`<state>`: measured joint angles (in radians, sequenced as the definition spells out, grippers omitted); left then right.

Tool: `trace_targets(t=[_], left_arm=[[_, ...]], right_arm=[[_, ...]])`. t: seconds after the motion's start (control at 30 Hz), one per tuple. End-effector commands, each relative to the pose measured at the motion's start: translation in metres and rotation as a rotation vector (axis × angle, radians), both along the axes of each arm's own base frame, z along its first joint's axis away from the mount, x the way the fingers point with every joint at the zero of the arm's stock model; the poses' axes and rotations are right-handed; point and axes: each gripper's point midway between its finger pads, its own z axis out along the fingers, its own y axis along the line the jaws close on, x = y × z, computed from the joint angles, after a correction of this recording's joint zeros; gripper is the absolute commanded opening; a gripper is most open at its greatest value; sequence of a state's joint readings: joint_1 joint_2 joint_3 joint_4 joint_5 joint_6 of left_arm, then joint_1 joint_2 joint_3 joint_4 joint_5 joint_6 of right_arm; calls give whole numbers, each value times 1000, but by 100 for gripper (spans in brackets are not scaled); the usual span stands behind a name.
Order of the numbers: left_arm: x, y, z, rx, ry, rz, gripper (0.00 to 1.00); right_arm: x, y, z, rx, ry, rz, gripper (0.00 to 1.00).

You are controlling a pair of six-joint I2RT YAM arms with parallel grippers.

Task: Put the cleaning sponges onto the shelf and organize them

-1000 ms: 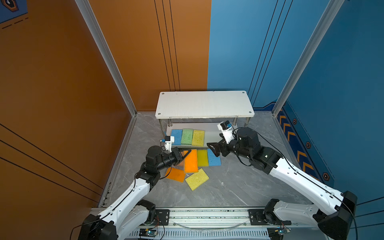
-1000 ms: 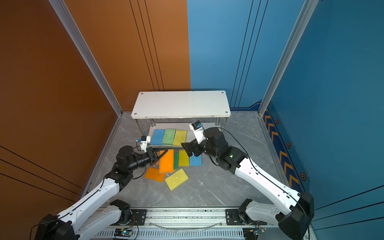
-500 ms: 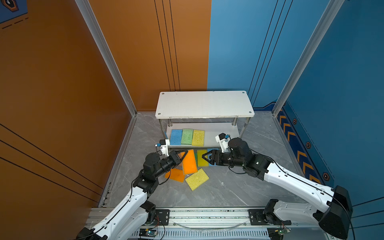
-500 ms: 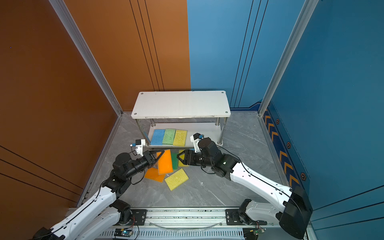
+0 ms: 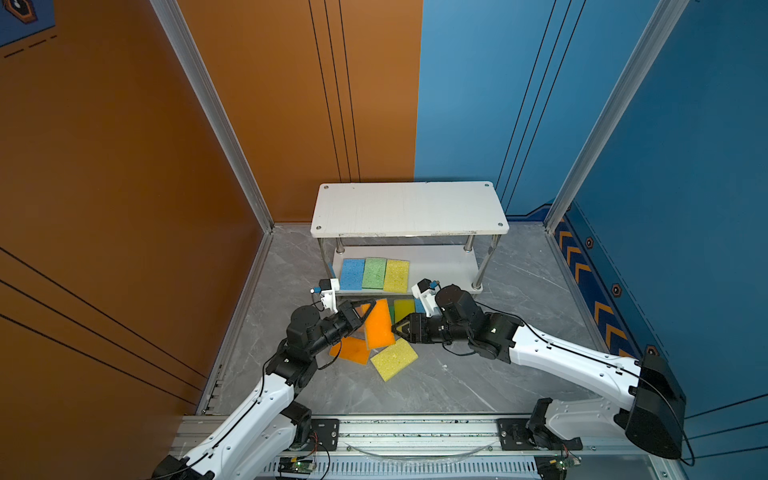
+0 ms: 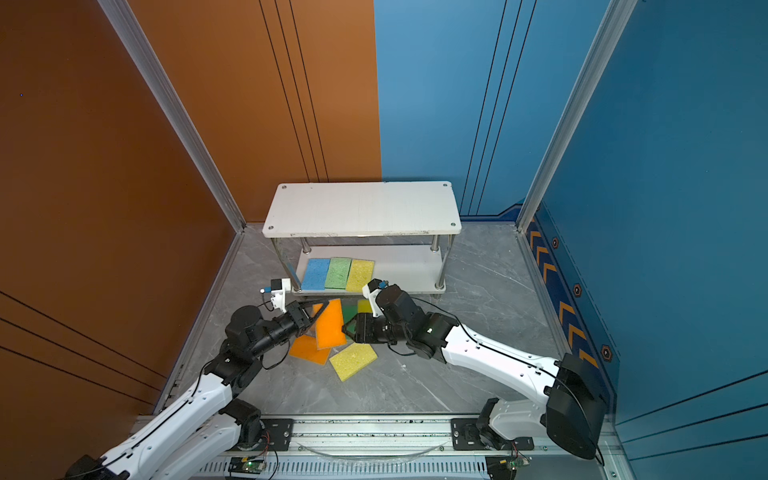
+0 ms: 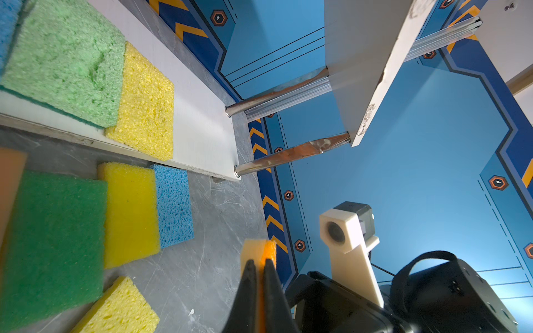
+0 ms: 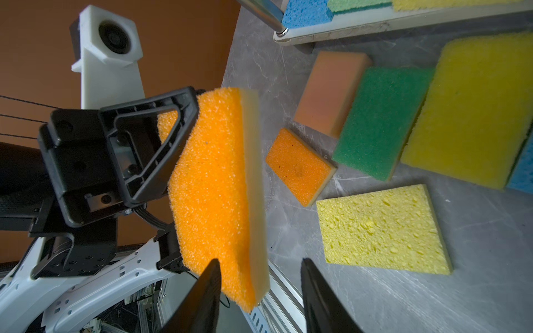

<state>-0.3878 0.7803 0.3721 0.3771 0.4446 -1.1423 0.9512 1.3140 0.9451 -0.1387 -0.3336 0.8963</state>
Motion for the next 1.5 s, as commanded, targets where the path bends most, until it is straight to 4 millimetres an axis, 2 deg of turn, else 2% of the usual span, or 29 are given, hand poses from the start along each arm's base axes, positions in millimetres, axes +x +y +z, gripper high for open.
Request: trace_targets(t=[0.0, 0.13, 0.43, 0.77, 1.0, 1.17, 1.27, 1.4, 1.47], left_arm=[[-1, -1, 3, 0, -22, -1, 4], [0, -1, 3, 1, -23, 0, 4], [0, 0, 3, 2, -21, 0, 4], [1, 0, 2, 3, -19, 0, 4], [1, 1, 4, 0, -22, 4, 4], [1, 1, 4, -1, -22, 3, 4], [1, 1, 5, -2, -23, 3, 4], [1, 2, 4, -3, -20, 3, 5], [1, 3, 3, -4, -19, 3, 11]], right_arm=[[-4, 11, 10, 17, -25, 35, 45], [-7, 14, 9, 18, -21, 44, 37], [-10, 18, 8, 21, -18, 52, 33], [-18, 26, 19, 73, -31, 93, 34], [-19, 26, 18, 71, -26, 97, 29], [-19, 26, 17, 68, -26, 97, 16], [-18, 27, 17, 67, -29, 94, 2], [-15, 25, 17, 62, -31, 83, 0], [-14, 24, 16, 57, -33, 73, 0]])
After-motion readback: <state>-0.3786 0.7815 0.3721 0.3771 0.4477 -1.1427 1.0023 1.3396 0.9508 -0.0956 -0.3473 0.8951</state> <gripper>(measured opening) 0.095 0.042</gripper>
